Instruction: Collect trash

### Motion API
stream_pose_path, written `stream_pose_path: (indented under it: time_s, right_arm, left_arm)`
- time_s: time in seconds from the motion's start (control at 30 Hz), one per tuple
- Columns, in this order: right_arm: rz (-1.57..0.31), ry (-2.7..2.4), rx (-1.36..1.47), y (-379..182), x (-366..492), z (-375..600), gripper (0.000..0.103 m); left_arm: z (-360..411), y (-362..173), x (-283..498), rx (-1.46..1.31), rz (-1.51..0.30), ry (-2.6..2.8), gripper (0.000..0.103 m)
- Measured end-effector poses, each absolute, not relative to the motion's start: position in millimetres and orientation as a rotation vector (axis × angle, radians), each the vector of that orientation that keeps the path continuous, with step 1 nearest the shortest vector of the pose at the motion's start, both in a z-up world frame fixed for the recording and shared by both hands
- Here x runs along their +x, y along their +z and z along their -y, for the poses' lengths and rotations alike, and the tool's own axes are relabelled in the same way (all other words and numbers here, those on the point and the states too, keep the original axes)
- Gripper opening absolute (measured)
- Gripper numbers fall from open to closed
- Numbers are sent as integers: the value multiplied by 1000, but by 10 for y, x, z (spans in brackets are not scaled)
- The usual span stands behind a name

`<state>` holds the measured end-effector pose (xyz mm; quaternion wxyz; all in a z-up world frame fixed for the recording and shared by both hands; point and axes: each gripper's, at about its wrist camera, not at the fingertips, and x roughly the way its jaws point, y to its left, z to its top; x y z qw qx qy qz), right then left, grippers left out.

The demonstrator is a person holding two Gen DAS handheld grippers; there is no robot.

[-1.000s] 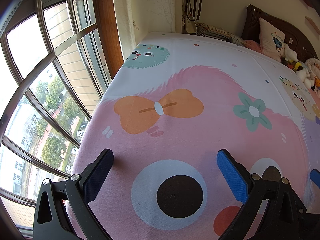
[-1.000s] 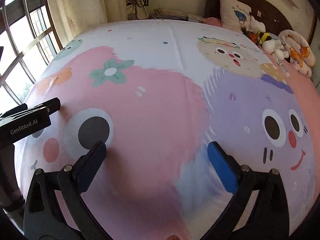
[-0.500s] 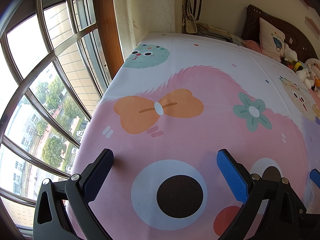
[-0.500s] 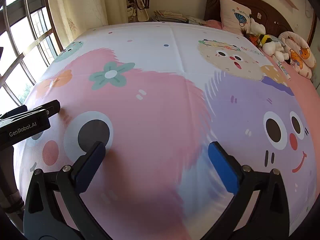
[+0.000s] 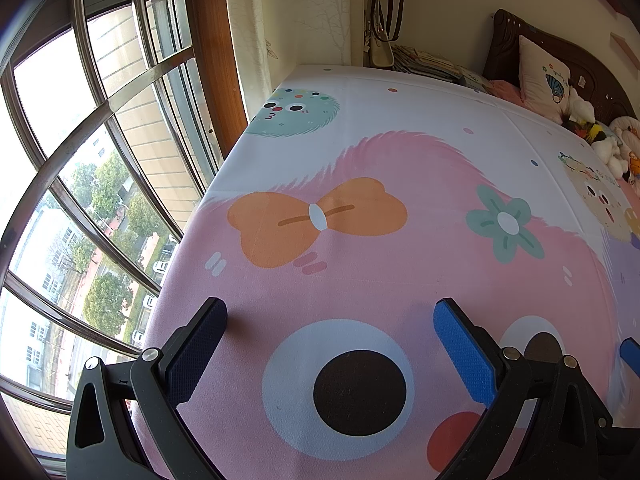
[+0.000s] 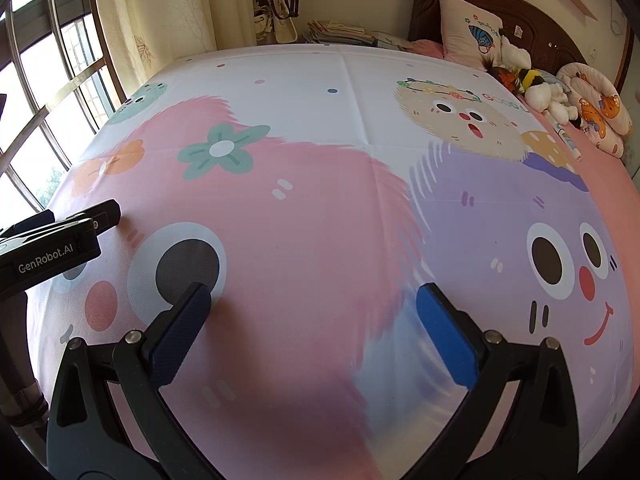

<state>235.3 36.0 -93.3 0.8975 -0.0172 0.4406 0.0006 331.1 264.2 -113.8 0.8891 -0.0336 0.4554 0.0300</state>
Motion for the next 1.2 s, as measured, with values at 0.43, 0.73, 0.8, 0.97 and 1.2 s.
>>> stream_pose_path:
  time_s: [0.43,0.73,0.8,0.97,1.2]
  right_arm:
    - [-913,1,-35,-917,2371,-353,103]
    - [-915,4,-32,-925,2380,-332,103]
    - [-914,4,-32,-945,2363,-332,103]
    - [-914,4,-31,-953,2370,-327,103]
    - [-914,4,-31,-932,2389,-335,103]
  left_arm:
    - [-2645,-1141,3313,-70,-946,62,102]
    - [-2645,-1143,3316,-70,-946,62,102]
    - [-2645,-1140,3312,-70,-946,62,102]
    - [-2647,-1143,3314,-70,-946,62,102]
    - [-2643,-1139,3309,-69,-946,62,102]
